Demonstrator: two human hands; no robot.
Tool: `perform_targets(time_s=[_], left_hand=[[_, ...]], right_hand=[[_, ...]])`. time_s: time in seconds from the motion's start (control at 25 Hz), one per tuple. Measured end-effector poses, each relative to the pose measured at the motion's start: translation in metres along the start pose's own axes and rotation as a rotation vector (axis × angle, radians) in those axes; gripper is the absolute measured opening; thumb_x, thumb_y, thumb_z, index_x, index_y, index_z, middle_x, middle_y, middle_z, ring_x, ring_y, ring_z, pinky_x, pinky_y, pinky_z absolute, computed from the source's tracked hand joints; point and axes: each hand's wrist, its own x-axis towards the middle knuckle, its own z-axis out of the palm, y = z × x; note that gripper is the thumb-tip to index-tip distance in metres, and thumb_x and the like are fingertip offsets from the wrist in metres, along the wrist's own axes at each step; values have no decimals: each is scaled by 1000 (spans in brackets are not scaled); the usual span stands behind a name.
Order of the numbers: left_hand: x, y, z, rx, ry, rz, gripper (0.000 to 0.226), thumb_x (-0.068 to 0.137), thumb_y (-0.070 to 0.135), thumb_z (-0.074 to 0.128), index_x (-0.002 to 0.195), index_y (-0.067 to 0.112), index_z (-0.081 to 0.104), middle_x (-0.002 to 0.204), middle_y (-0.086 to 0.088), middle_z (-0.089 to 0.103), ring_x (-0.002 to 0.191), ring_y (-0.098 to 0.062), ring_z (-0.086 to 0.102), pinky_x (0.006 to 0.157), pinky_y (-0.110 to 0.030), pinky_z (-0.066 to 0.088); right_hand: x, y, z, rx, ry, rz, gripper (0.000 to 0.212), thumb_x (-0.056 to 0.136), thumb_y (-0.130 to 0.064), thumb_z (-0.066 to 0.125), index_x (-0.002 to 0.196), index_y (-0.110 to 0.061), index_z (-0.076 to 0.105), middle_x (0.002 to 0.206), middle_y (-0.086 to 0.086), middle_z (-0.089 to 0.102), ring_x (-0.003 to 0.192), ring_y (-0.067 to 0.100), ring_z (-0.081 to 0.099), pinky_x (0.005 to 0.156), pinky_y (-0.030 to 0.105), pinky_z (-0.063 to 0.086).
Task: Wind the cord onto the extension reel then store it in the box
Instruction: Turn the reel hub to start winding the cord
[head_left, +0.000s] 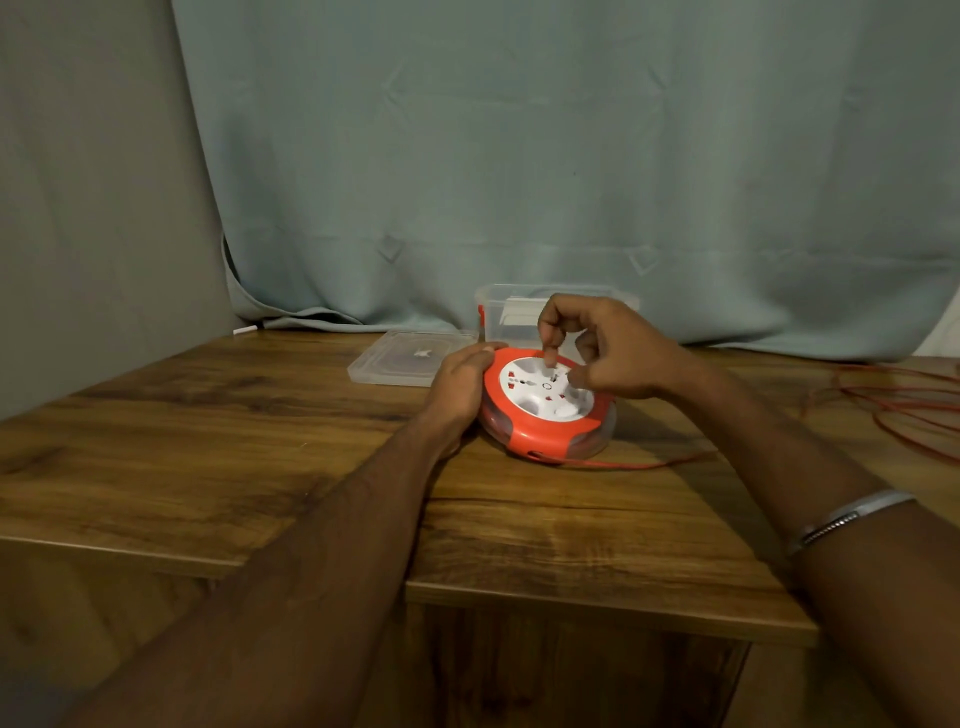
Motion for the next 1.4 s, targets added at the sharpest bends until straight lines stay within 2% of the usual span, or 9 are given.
perform_targets(time_s=[0.12, 0.24, 0.44, 0.56, 0.8, 0.96, 1.12, 1.24, 1.4], left_hand=[[0, -1, 0, 20, -25, -32, 36, 108, 20, 37, 128, 11, 65, 113, -13, 72, 98, -27, 72, 84, -37, 61], [0, 0, 0, 44, -43, -35, 34, 108, 21, 36, 124, 14, 66, 109, -11, 73, 96, -26, 72, 82, -35, 61], [0, 0, 1, 21, -26, -30, 32, 107, 19, 37, 118, 15, 67, 108, -9, 72, 94, -22, 71, 84, -34, 60], [2, -1, 1, 8, -2, -28, 30, 107, 19, 39, 115, 17, 67, 111, -11, 72, 95, -23, 71, 81, -32, 60], [2, 0, 1, 25, -11, -32, 33, 108, 23, 37, 127, 16, 63, 109, -4, 68, 93, -17, 70, 70, -26, 57], [1, 0, 1, 32, 0, -6, 32, 108, 22, 37, 122, 16, 65, 109, -5, 68, 93, -17, 68, 73, -27, 56], [0, 1, 2, 33, -1, 32, 31, 106, 17, 39, 95, 23, 67, 97, -5, 71, 88, -20, 69, 82, -33, 57], [0, 1, 2, 53, 0, 44, 32, 106, 16, 39, 92, 24, 66, 99, -8, 71, 89, -22, 69, 87, -36, 57], [-1, 2, 2, 48, -4, 47, 33, 106, 15, 38, 92, 23, 67, 95, -6, 72, 85, -20, 69, 83, -34, 58]], right_hand=[[-2, 4, -3, -59, -151, 44, 61, 69, 16, 70, 119, -18, 60, 123, -6, 71, 55, -5, 57, 52, 21, 45], [-2, 5, -6, -46, -193, 88, 69, 73, 17, 70, 132, -14, 54, 126, -4, 73, 67, -20, 59, 54, 10, 45], [-3, 14, -10, -75, -194, 128, 87, 73, 3, 81, 142, -30, 41, 120, -10, 75, 55, 0, 54, 58, 13, 46], [-4, 12, -8, -105, -163, 134, 88, 71, -9, 88, 140, -35, 39, 116, -8, 73, 58, 1, 56, 65, 22, 46], [-4, 6, -4, -180, -150, 142, 78, 68, -28, 90, 129, -39, 44, 104, -5, 69, 95, 18, 64, 81, 43, 57], [-3, 3, 1, -233, -135, 129, 62, 65, -39, 87, 117, -35, 53, 96, -6, 67, 86, 16, 63, 75, 46, 57], [-1, -2, 9, -351, -99, 159, 37, 69, -51, 83, 91, -27, 64, 80, -8, 64, 75, 15, 60, 66, 39, 50], [2, -6, 18, -446, -29, 156, 43, 76, -58, 76, 75, -16, 65, 67, -5, 63, 64, 11, 56, 56, 31, 39], [3, -7, 21, -410, 24, 149, 48, 74, -59, 76, 64, -13, 64, 56, -4, 61, 55, 9, 55, 54, 29, 40]])
